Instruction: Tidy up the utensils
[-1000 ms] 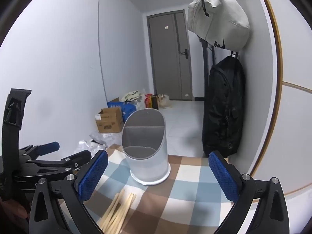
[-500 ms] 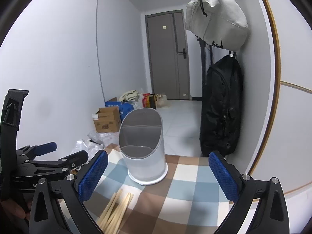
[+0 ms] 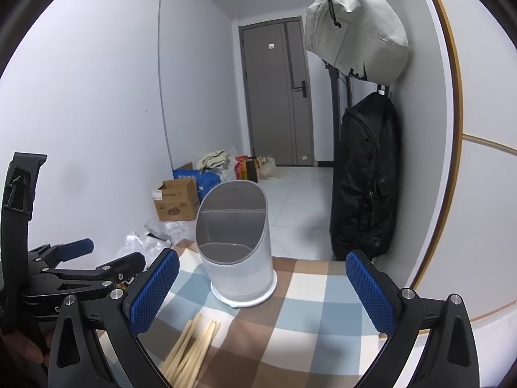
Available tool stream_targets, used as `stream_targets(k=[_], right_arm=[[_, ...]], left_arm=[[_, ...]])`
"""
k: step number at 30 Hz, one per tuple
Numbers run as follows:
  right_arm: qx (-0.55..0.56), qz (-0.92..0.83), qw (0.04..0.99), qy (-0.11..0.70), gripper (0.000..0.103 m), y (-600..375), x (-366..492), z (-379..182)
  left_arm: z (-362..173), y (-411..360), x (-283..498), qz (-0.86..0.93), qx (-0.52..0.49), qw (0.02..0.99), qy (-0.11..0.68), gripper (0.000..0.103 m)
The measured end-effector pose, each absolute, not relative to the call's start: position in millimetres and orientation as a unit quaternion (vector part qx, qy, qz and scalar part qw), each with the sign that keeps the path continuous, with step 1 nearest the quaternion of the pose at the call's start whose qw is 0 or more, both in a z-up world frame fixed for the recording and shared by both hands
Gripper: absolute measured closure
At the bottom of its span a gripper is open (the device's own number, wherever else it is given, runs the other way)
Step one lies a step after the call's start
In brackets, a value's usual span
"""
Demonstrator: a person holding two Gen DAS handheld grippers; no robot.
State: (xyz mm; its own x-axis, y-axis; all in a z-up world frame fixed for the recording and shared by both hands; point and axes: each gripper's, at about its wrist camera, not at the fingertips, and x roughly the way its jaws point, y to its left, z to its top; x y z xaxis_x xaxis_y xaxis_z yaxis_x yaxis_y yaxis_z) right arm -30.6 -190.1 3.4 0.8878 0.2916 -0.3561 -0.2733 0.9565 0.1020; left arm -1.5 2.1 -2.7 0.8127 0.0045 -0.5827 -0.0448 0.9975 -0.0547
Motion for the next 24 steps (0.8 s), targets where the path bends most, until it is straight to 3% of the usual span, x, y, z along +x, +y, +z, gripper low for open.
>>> stream_targets(k=[24], right_arm=[[0.026, 0.147, 0.970, 0.190, 0.000, -187.7, -30.7, 4.9]], left_arm=[[-5.2, 2.3, -0.1, 0.011, -0.034, 0.949, 0.312, 0.001]])
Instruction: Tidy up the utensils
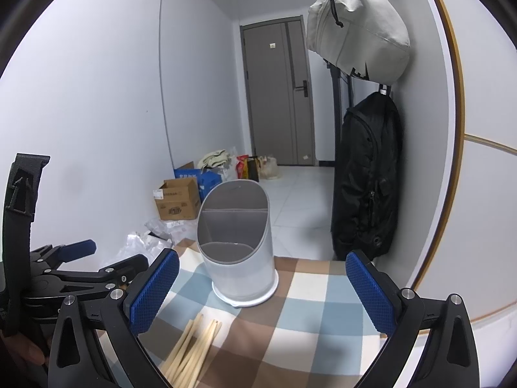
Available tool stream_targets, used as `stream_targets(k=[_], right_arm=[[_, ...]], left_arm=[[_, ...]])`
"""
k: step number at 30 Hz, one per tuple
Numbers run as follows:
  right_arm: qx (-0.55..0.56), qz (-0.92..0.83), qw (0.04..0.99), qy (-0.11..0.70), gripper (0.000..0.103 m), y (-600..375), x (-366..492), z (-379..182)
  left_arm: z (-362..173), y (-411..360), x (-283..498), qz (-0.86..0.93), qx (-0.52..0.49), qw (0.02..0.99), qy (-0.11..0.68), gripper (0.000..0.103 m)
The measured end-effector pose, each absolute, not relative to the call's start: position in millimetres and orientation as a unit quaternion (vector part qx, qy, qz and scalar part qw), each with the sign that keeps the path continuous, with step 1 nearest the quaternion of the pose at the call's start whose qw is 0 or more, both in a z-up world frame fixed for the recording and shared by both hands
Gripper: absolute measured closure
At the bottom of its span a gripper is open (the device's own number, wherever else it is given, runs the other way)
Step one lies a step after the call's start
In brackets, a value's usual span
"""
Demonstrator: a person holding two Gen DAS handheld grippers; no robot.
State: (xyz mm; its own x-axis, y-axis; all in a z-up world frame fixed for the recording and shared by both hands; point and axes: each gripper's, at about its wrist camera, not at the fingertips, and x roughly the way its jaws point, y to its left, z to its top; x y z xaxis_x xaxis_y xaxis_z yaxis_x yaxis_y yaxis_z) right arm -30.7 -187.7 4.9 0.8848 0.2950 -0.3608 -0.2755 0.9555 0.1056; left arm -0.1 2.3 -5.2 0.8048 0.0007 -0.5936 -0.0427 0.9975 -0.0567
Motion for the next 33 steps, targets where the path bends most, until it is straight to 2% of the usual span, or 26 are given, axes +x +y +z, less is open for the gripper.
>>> stream_targets(k=[16, 26, 33], right_arm=[[0.026, 0.139, 0.970, 0.197, 0.000, -189, -28, 3], [0.032, 0.125, 0.963, 0.237, 0.000, -194, -10, -6], [0.041, 0.142, 0.952, 0.268, 0.000, -194, 6, -14]], left_arm=[[-9, 6, 3, 0.015, -0.039, 0.944, 0.329, 0.001], [-25, 24, 19, 0.010, -0.053, 0.926, 0.375, 0.001], [-55, 24, 31, -0.024, -0.059, 0.893, 0.446, 0.006]])
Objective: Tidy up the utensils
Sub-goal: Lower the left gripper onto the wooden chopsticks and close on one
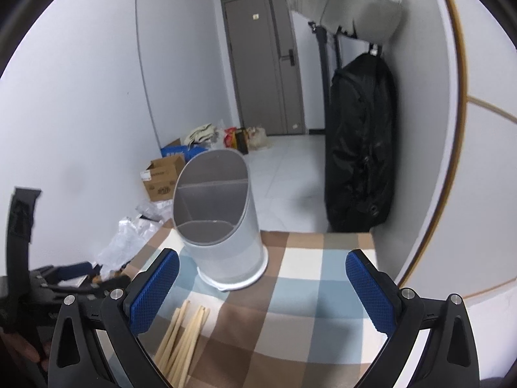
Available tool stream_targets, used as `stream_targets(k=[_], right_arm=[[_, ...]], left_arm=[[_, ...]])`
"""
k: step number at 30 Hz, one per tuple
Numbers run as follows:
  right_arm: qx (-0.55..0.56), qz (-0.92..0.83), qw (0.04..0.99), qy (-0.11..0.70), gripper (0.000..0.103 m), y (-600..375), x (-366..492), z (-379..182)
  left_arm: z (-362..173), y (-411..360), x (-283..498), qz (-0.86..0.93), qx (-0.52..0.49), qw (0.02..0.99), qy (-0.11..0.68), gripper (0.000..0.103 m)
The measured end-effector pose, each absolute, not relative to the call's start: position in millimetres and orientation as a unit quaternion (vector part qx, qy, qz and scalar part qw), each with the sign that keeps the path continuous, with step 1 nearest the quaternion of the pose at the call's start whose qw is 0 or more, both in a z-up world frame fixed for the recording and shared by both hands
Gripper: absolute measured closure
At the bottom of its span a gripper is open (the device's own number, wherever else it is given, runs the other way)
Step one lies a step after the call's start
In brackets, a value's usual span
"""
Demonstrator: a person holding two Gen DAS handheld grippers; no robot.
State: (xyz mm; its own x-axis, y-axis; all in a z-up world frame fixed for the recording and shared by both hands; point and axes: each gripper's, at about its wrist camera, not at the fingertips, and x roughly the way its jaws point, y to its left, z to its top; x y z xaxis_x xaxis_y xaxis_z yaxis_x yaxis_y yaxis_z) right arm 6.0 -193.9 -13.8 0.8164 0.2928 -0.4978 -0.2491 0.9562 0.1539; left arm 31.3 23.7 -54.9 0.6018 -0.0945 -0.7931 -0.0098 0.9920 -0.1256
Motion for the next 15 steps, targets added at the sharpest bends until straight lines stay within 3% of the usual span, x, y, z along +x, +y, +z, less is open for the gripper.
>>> stream_targets(k=[11, 15], right_arm=[[0.008, 0.158, 0.951, 0.266, 0.000, -178, 19, -19], [0.018, 0.159, 0.949, 0.272, 0.000, -182, 25, -20]], left_arm=[[-98, 24, 44, -0.054, -0.069, 0.832, 0.547, 0.039], [-102, 18, 49, -0.067, -0.071, 0.823, 0.560, 0.045]])
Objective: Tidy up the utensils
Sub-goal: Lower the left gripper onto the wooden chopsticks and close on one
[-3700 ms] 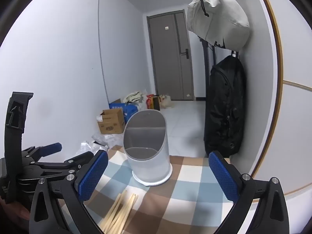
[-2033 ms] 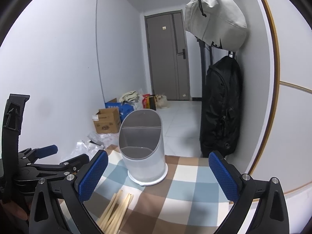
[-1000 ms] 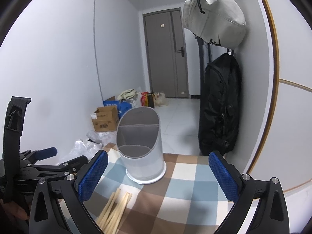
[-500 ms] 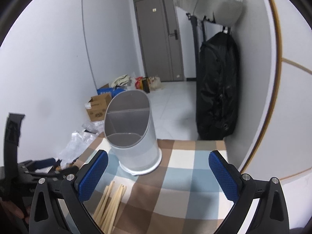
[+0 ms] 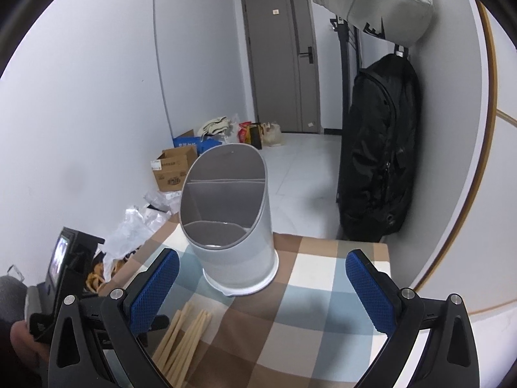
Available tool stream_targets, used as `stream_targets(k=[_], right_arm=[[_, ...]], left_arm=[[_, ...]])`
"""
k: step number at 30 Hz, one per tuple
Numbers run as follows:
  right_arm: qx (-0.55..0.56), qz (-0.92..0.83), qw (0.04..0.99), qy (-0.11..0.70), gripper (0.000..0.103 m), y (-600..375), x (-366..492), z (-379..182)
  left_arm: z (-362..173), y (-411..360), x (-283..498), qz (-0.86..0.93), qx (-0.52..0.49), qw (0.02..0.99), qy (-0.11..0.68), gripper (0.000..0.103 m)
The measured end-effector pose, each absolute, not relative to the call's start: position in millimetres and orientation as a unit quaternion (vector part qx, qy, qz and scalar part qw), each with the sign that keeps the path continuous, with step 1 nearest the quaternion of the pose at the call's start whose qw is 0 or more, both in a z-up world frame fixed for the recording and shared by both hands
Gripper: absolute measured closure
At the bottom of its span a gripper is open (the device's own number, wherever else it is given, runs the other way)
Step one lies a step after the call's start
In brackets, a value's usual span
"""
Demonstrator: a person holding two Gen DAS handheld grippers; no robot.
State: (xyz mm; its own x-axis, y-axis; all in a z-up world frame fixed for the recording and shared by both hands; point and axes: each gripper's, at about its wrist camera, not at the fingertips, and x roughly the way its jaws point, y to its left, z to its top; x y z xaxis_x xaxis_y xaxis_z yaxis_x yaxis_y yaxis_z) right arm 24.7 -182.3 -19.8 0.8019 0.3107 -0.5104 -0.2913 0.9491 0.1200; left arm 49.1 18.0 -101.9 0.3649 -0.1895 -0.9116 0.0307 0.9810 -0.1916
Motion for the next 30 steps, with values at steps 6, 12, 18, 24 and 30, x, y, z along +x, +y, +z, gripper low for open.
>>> stream_targets(k=[6, 12, 18, 24, 30], right_arm=[[0.032, 0.160, 0.946, 0.279, 0.000, -188, 30, -20], [0.036, 0.165, 0.946, 0.275, 0.000, -188, 27, -18], [0.042, 0.167, 0.947, 0.271, 0.000, -190, 26, -17], [0.046, 0.167, 0.947, 0.269, 0.000, -192, 25, -16], [0.042, 0.167, 0.947, 0.270, 0.000, -191, 23, -15]], left_arm=[[-105, 2, 48, -0.065, -0.031, 0.820, 0.568, 0.046], [-100, 5, 42, -0.064, -0.047, 0.819, 0.568, 0.069], [-99, 13, 40, -0.080, -0.096, 0.814, 0.567, 0.090], [-98, 16, 35, -0.080, -0.112, 0.815, 0.562, 0.096], [-100, 25, 46, -0.078, -0.137, 0.810, 0.564, 0.097]])
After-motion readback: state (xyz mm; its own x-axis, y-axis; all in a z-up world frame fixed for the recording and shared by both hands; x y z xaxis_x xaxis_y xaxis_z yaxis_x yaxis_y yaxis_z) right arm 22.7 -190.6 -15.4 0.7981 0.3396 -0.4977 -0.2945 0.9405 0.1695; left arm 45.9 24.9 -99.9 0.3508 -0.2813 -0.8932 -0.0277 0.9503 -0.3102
